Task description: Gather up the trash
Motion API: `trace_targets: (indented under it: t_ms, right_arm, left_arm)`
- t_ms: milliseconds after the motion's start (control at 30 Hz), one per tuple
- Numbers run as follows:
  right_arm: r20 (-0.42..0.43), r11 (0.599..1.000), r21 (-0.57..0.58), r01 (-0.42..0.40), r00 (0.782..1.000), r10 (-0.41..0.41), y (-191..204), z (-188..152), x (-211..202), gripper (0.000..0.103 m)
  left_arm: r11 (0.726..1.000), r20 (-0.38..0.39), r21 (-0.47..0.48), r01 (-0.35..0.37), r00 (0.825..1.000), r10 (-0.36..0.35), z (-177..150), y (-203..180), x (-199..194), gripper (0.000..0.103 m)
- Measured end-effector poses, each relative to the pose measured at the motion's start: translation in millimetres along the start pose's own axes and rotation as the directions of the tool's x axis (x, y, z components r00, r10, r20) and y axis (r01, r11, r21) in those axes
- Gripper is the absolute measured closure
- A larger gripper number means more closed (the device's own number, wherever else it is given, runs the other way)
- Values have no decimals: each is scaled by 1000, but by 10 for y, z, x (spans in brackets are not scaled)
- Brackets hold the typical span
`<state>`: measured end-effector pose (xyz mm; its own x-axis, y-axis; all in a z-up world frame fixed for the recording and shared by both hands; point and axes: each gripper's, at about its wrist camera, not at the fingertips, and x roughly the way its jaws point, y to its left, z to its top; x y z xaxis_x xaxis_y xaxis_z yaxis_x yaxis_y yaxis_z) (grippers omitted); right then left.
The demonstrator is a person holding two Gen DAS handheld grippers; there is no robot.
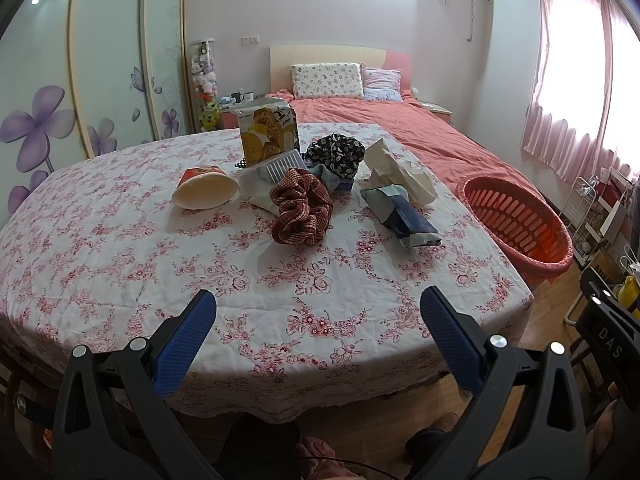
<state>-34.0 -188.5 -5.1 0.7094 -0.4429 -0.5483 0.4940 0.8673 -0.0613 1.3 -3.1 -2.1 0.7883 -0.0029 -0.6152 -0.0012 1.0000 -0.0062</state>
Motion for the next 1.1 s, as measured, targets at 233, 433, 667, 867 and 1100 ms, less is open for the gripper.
trace_targets:
  t_ms: [233, 433, 667, 867, 1100]
  right_arm:
    - [3, 999, 8, -54, 999, 54, 71, 59, 43, 4]
    - [-4, 986, 14, -164, 986, 164, 247, 140, 134, 4]
    - [-78, 954, 28, -298, 951, 299, 622, 262, 473, 4]
    - [-124, 918, -9, -397, 911, 393, 1048, 318, 721, 11]
    - [-206, 891, -58, -450, 879, 430, 1521, 324, 1038, 23]
  left_arm:
    - [1000, 13, -20, -18, 1000, 18, 32, 45, 37, 2]
    - [996, -10, -78, -51, 999, 50, 112, 322, 181, 2]
    - [984, -19, -157, -86, 996, 84, 214, 733, 333, 2]
    - [971, -35, -207, -118, 993, 113, 316, 1055, 512, 2]
    - [967, -54, -219, -132, 991, 123, 409, 1250, 695, 2]
